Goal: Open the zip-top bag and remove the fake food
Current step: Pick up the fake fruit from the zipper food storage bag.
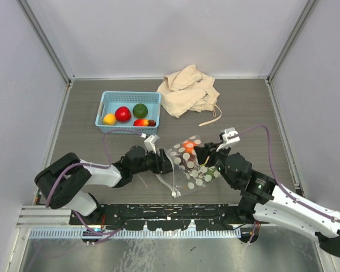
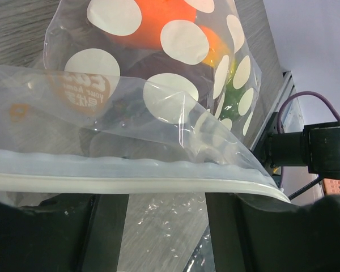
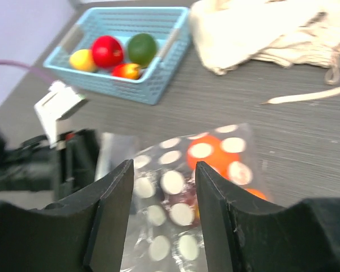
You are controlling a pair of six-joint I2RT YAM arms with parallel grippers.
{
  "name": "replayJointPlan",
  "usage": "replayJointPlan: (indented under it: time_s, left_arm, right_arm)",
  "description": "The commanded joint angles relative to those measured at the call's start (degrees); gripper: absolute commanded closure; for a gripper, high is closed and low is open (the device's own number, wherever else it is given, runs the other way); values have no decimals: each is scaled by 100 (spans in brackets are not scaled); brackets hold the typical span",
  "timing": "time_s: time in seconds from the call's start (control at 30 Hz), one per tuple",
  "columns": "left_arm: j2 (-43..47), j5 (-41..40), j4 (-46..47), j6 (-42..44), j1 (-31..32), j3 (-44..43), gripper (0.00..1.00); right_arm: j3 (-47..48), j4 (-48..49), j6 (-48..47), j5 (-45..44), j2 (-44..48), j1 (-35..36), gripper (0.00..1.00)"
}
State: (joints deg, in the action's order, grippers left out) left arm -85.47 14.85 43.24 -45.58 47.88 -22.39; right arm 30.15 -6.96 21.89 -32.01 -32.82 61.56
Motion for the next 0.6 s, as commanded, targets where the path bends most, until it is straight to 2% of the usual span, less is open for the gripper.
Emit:
replayJointPlan:
  time_s: [0.0,0.13,0.23,0.57]
  left_arm:
    - [-67,79,455,98,20,-197,46]
    - [-88,111,457,76,18,-207,46]
    - [-56,124,451,67,17,-196,45]
    - [12,131,389,102,16,-169,44]
  right_arm:
    - [371,-336,-132,666,-475,-957,48]
    - [529,-230,-115,1762,-1168,-1855,51]
    - [624,-162,-151,2433,-1618,-2235,59]
    - [657,-93,-316,2869,-2311,-2429,82]
